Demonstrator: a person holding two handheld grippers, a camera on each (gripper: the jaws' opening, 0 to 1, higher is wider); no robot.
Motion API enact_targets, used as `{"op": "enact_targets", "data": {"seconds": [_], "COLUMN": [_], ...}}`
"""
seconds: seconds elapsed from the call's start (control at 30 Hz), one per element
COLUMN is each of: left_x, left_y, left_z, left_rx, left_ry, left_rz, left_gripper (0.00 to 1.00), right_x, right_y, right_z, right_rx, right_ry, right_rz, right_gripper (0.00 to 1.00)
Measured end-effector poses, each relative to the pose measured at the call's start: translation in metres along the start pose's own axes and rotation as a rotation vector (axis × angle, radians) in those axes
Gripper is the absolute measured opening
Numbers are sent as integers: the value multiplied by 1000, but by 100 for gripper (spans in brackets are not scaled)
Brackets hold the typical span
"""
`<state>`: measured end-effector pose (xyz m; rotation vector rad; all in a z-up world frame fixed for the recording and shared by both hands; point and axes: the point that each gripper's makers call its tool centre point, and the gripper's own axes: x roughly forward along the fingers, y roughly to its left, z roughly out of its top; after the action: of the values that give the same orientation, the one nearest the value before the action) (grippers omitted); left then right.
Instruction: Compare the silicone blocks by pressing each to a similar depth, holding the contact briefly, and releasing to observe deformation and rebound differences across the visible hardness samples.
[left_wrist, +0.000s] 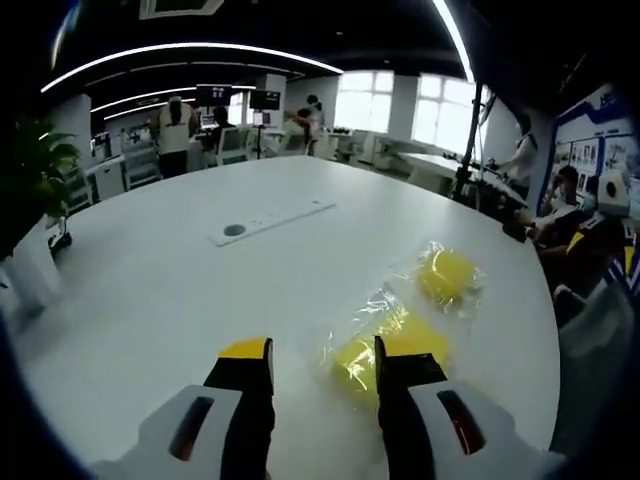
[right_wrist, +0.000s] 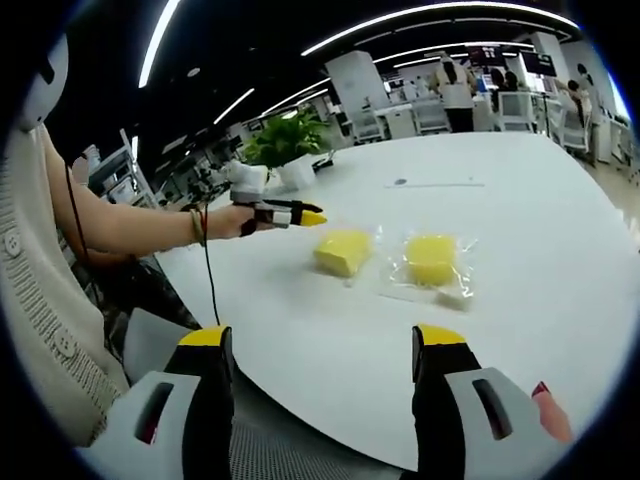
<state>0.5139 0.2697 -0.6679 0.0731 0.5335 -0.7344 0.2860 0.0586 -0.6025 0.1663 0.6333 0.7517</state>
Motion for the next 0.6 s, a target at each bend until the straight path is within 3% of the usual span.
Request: {"op": "enact_targets", "data": {"seconds": [0.6], "left_x": [-60], "left_y": [-63], "left_z": [24], "left_rx": [-1], "left_ry": [-124], "left_rz": [-20], "left_gripper": [49], "right_x": [1], "right_y": [5], "right_z": [7], "right_rx": [-41], "right_ry": [-49], "right_rz": [23], "right_gripper": [66]}}
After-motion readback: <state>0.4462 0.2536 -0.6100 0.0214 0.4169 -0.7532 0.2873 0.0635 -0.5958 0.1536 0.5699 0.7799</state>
